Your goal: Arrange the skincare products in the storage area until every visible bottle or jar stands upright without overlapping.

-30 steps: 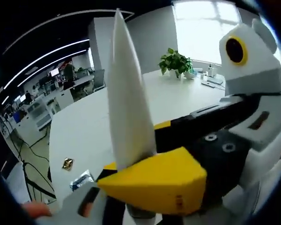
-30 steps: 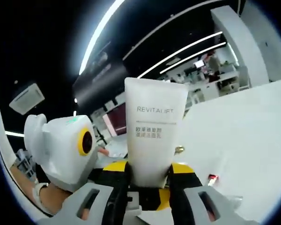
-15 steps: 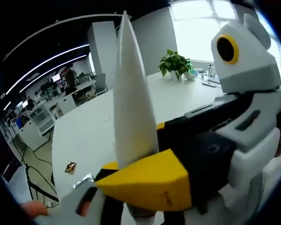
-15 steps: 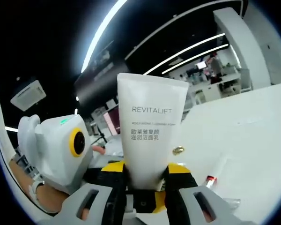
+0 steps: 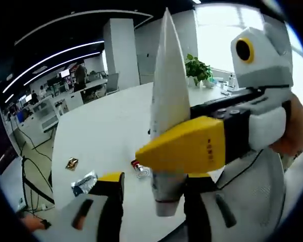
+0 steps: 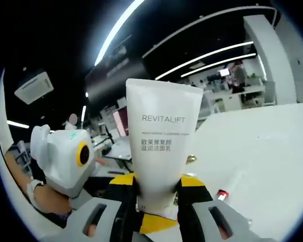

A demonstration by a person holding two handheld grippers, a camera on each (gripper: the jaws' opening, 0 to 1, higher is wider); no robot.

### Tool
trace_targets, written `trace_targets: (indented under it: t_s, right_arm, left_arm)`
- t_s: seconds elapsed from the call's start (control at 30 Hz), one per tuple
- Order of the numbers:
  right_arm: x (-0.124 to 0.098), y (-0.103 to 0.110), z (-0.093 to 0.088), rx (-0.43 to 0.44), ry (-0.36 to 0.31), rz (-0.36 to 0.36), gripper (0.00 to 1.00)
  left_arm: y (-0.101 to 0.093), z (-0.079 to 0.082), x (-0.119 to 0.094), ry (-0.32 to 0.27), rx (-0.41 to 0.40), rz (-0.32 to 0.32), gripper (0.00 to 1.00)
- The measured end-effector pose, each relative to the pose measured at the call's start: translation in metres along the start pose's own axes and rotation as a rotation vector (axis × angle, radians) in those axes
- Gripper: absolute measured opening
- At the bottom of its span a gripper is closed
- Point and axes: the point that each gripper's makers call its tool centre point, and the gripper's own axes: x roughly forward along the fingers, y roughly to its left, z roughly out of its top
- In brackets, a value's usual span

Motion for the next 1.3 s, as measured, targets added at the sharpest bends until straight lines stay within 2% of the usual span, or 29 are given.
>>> trace_targets:
  t_s: [0.13,0.27,0.37,0.47,0.57,0.67,0.73,0.83,0.93,1.13,1.3]
  right_arm:
    - [0.004,-0.002,0.000,0.011,-0.002,0.014,0.26]
    - [0.010,-0.007,0.001,0.012,-0.006,0.022,0.26]
    - [0.014,-0.018,0.000,0.019,-0.003,0.019,0.26]
    - [0.018,-0.030,0.001,0.014,0.001,0.003,0.26]
    - [0.019,-0.045,0.005,-0.003,-0.002,-0.026,0.26]
    - [0.020,-0.062,0.010,-0.009,-0.008,-0.054,0.26]
    - [0.021,-0.079,0.015,-0.023,-0.009,-0.085,0.26]
    - [0.023,-0.094,0.018,-0.035,-0.006,-0.110,0.26]
    - [0.027,-0.107,0.019,-0.042,0.003,-0.132,0.26]
    - [0.035,-0.132,0.027,-0.070,0.008,-0.174,0.27]
    - [0.043,-0.151,0.030,-0.094,0.023,-0.202,0.27]
  left_arm:
    - [0.010,-0.005,-0.007,-0.014,-0.012,0.016,0.53]
    - [0.019,-0.005,-0.016,-0.053,-0.077,0.033,0.54]
    - [0.026,-0.008,-0.023,-0.067,-0.086,0.049,0.56]
    - [0.034,-0.021,-0.029,-0.038,-0.072,0.075,0.58]
    - [0.043,-0.050,-0.036,0.048,-0.011,0.113,0.58]
    - [0.048,-0.083,-0.042,0.136,-0.001,0.128,0.58]
    - [0.050,-0.113,-0.046,0.230,0.032,0.146,0.58]
    - [0.051,-0.128,-0.045,0.278,0.072,0.147,0.58]
    - [0.051,-0.138,-0.041,0.306,0.105,0.142,0.58]
    - [0.056,-0.145,-0.035,0.329,0.167,0.138,0.55]
    - [0.066,-0.149,-0.029,0.334,0.132,0.155,0.53]
